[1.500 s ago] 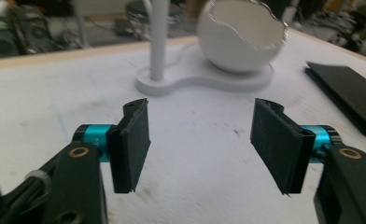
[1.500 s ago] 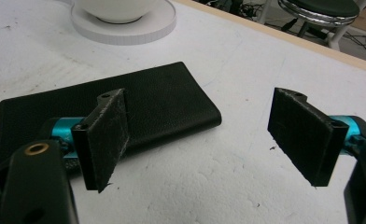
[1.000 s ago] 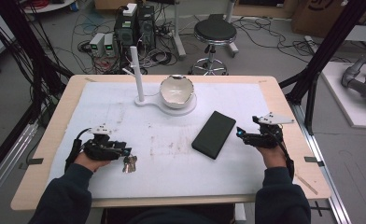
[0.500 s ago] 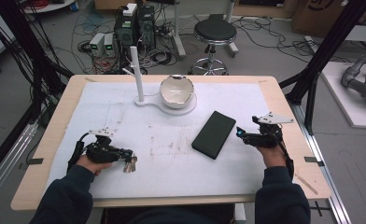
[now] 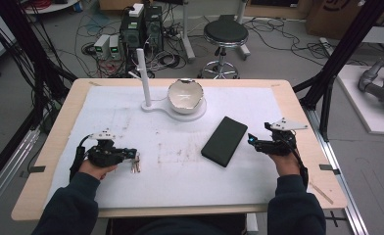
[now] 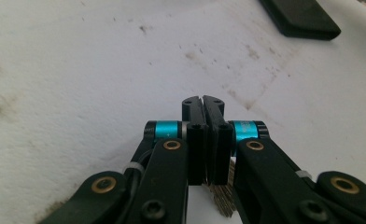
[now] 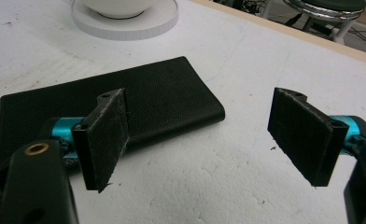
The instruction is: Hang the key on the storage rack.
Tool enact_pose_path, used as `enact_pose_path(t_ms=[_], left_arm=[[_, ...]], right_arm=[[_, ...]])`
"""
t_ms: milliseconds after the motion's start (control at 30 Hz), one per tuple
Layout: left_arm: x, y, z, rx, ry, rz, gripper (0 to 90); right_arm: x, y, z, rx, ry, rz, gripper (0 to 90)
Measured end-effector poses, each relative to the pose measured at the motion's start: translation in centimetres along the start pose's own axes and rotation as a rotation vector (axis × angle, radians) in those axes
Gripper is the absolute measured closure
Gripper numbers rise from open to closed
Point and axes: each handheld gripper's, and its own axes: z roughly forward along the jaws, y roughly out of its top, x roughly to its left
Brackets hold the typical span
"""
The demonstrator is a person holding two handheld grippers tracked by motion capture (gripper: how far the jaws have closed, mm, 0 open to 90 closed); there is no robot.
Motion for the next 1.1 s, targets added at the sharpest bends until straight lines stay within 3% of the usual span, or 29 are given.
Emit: enact_pose_path(t_ms=[100, 167, 300, 400, 567, 733, 967, 1000, 1100], left_arm=[[-0.2, 0.5, -0.6, -0.069, 0.007, 0.026, 87.8], [-0.2, 0.6, -0.7, -0.081, 0.014, 0.039, 87.8], [-0.5, 1.7, -1.5, -0.175, 0.058, 0.098, 87.9], [-0.4, 2.4, -1.9, -0.213, 0.067, 0.109, 87.9], [0.2, 5.0, -3.0, -0.328, 0.064, 0.144, 87.9], [1.2, 8.4, -3.7, -0.408, 0.062, 0.127, 88.0], [2.2, 13.2, -3.9, -0.419, 0.073, 0.131, 87.9], [2.8, 14.5, -3.7, -0.414, 0.071, 0.129, 87.9], [3.4, 15.7, -3.4, -0.4, 0.085, 0.132, 87.9]], right_arm=[[0.0, 0.0, -0.1, 0.0, -0.002, 0.006, 21.0], [0.1, 0.0, -0.1, -0.001, -0.002, 0.007, 21.0], [0.1, 0.0, -0.2, -0.008, -0.004, 0.006, 21.0], [0.0, 0.1, -0.3, -0.013, -0.003, 0.004, 21.0], [-0.1, 0.0, -0.2, -0.015, -0.004, 0.009, 21.0], [0.0, 0.2, -0.1, -0.015, 0.0, 0.004, 21.0], [0.0, 0.2, -0.1, -0.016, 0.001, 0.004, 21.0], [0.0, 0.2, -0.1, -0.016, 0.001, 0.004, 21.0], [0.1, 0.2, -0.1, -0.016, 0.001, 0.003, 21.0]])
